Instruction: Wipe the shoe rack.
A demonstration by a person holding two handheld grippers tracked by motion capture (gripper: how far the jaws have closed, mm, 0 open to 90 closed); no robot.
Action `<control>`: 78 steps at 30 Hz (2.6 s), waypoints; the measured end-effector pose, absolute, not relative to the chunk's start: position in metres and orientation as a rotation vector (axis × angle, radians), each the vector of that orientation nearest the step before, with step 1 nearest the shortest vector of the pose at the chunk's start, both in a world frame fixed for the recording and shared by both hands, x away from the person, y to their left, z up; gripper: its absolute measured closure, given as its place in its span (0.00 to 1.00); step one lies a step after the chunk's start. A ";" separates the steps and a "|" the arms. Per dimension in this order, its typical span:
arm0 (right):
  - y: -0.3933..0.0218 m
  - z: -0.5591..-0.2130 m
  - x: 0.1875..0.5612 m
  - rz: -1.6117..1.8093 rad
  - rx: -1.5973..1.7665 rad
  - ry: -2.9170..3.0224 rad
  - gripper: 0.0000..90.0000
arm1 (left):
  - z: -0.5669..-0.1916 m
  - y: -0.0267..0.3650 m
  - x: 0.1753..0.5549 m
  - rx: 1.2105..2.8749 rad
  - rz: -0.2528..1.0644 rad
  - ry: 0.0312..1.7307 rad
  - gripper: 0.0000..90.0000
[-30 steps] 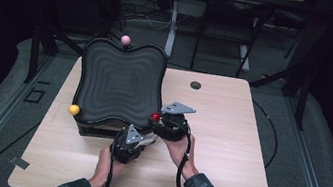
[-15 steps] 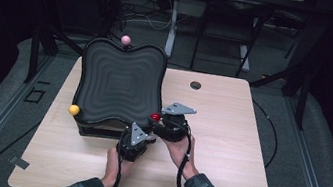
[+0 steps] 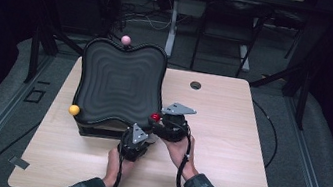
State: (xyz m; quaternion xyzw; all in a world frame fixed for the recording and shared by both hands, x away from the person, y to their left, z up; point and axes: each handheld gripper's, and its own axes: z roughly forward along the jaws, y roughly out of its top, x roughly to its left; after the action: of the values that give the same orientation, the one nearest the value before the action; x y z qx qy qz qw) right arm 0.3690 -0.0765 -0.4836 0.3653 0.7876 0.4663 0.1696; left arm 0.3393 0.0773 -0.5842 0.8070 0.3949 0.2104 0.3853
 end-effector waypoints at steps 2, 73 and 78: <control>-0.075 -0.483 0.368 1.312 1.051 2.235 0.67 | -0.584 0.077 0.339 2.063 0.540 1.002 0.93; -0.067 -0.483 0.363 1.315 1.075 2.243 0.67 | -0.586 0.123 0.326 1.895 0.464 1.215 0.93; -0.067 -0.483 0.363 1.313 1.073 2.243 0.67 | -0.586 0.135 0.325 1.862 0.477 1.271 0.93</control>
State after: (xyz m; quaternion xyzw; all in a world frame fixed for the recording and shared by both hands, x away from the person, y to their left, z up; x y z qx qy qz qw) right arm 0.3629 -0.0673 -0.4832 0.3763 0.7869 0.4607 0.1640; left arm 0.3248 0.1354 -0.5859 0.7382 0.5041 0.1890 0.4066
